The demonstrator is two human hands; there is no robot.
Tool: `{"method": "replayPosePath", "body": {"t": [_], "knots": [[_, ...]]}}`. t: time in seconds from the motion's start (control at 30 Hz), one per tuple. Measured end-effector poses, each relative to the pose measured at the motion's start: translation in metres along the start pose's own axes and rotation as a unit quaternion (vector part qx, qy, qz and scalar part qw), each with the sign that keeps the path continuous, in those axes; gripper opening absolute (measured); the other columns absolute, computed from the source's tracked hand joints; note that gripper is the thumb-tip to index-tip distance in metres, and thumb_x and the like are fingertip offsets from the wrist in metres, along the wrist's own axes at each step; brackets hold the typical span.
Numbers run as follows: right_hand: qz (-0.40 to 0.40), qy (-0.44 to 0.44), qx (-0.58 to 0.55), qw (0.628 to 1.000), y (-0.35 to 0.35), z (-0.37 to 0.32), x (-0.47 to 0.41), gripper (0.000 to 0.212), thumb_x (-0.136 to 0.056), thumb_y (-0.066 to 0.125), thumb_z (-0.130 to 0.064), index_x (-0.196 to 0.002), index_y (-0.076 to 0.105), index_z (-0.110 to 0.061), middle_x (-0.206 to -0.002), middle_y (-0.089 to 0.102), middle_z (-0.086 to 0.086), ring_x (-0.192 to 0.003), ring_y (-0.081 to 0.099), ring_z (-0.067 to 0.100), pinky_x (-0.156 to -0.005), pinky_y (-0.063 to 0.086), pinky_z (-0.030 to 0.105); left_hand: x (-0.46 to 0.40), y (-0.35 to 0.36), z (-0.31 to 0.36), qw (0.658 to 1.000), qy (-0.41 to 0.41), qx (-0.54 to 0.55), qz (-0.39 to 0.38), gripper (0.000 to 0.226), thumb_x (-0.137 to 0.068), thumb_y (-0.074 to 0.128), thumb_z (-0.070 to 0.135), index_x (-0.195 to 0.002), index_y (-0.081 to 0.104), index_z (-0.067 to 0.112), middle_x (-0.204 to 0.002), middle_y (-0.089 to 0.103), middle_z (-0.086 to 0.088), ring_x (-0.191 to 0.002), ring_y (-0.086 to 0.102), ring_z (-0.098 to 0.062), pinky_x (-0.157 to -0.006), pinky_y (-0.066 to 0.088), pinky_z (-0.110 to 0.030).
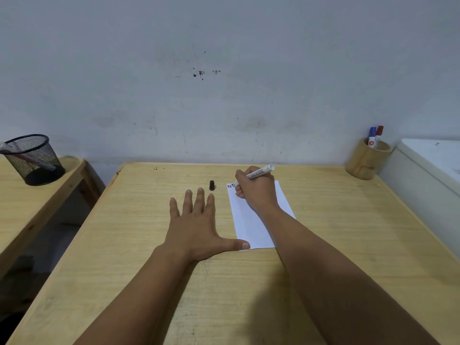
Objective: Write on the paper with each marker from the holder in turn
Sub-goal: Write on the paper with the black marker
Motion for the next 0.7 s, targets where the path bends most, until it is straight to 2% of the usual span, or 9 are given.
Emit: {"method": "replayPosePath", "body": {"t": [0.13,0.17,0.23,0.3,0.4,0.5,0.57,0.63,0.7], "knots": [[-0.014,0.01,-0.051,0.999,0.0,-0.002,-0.004,0.031,-0.095,0.081,-0.026,-0.076,0.064,-0.009,-0.067,0.07,0.011,-0.059,0.068,0.018,-0.06,0.061,0.03,0.004,-0.004,0.002,1.0,-0.004,0.029,0.006,0.149,-0.049,0.027,0.113,-0.166,0.007,0.022,-0.176,-0.003,-0.004,-0.161,-0.013,-0.029,-0.125,-0.009,-0.063],[-0.024,0.01,-0.053,0.998,-0.001,-0.005,-0.004,0.032,-0.094,0.082,-0.03,-0.078,0.064,-0.009,-0.068,0.07,0.01,-0.059,0.067,0.017,-0.062,0.062,0.031,0.002,-0.007,0.002,0.997,-0.012,0.06,0.038,0.138,-0.056,0.026,0.111,-0.164,0.019,0.024,-0.175,0.012,-0.003,-0.162,0.0,-0.029,-0.127,-0.001,-0.06],[-0.051,0.018,-0.056,0.997,-0.001,-0.009,-0.003,0.033,-0.094,0.083,-0.034,-0.081,0.064,-0.011,-0.069,0.069,0.008,-0.059,0.065,0.017,-0.064,0.062,0.031,-0.005,-0.018,0.002,0.979,-0.044,0.138,0.147,0.103,-0.076,0.029,0.096,-0.151,0.041,0.027,-0.157,0.047,0.0,-0.147,0.038,-0.028,-0.12,0.027,-0.053],[-0.078,0.029,-0.073,0.994,-0.001,-0.014,-0.002,0.032,-0.093,0.084,-0.035,-0.082,0.063,-0.014,-0.069,0.066,0.006,-0.06,0.06,0.018,-0.061,0.057,0.033,-0.02,-0.027,-0.001,0.95,-0.062,0.212,0.223,0.072,-0.091,0.046,0.071,-0.147,0.047,0.026,-0.142,0.059,-0.001,-0.128,0.057,-0.027,-0.102,0.046,-0.049],[-0.088,0.006,-0.074,0.993,-0.002,-0.025,0.001,0.034,-0.091,0.086,-0.037,-0.074,0.062,-0.02,-0.063,0.063,0.0,-0.056,0.055,0.015,-0.052,0.043,0.026,-0.046,-0.035,-0.003,0.949,-0.06,0.224,0.214,0.051,-0.097,0.059,0.043,-0.145,0.054,0.028,-0.138,0.061,0.001,-0.118,0.063,-0.025,-0.092,0.053,-0.043],[-0.059,-0.038,-0.026,0.997,-0.012,-0.042,0.009,0.042,-0.092,0.084,-0.039,-0.078,0.063,-0.005,-0.069,0.066,0.002,-0.05,0.049,0.011,-0.048,0.038,0.021,-0.061,-0.036,-0.001,0.961,-0.053,0.19,0.194,0.026,-0.097,0.062,0.035,-0.118,0.073,0.025,-0.119,0.073,0.002,-0.108,0.068,-0.025,-0.084,0.054,-0.037],[-0.058,-0.059,-0.004,0.997,-0.021,-0.05,0.012,0.037,-0.091,0.085,-0.033,-0.084,0.066,-0.002,-0.073,0.069,0.005,-0.053,0.052,0.012,-0.051,0.043,0.022,-0.065,-0.036,-0.001,0.96,-0.053,0.186,0.201,0.016,-0.095,0.065,0.028,-0.103,0.077,0.022,-0.104,0.078,0.0,-0.099,0.071,-0.028,-0.079,0.054,-0.035],[-0.092,-0.088,0.014,0.992,-0.03,-0.056,0.015,0.01,-0.091,0.083,-0.016,-0.092,0.074,-0.011,-0.076,0.074,0.004,-0.065,0.068,0.015,-0.064,0.057,0.03,-0.066,-0.036,-0.004,0.956,-0.063,0.202,0.205,0.015,-0.093,0.066,0.024,-0.099,0.079,0.022,-0.1,0.08,-0.001,-0.096,0.072,-0.029,-0.079,0.055,-0.034],[-0.123,-0.104,0.035,0.986,-0.037,-0.06,0.019,0.026,-0.097,0.068,0.003,-0.108,0.075,-0.019,-0.086,0.081,0.004,-0.082,0.077,0.017,-0.085,0.061,0.037,-0.064,-0.041,-0.006,0.943,-0.069,0.254,0.202,0.012,-0.093,0.068,0.022,-0.094,0.08,0.023,-0.093,0.081,0.001,-0.093,0.073,-0.027,-0.078,0.054,-0.033]]}}
Point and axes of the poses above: each hand's wrist, its own x-axis away from the middle knuckle, its own y-axis out of the palm, z = x × y, the point moved 2 cm from there along -x, towards the middle knuckle
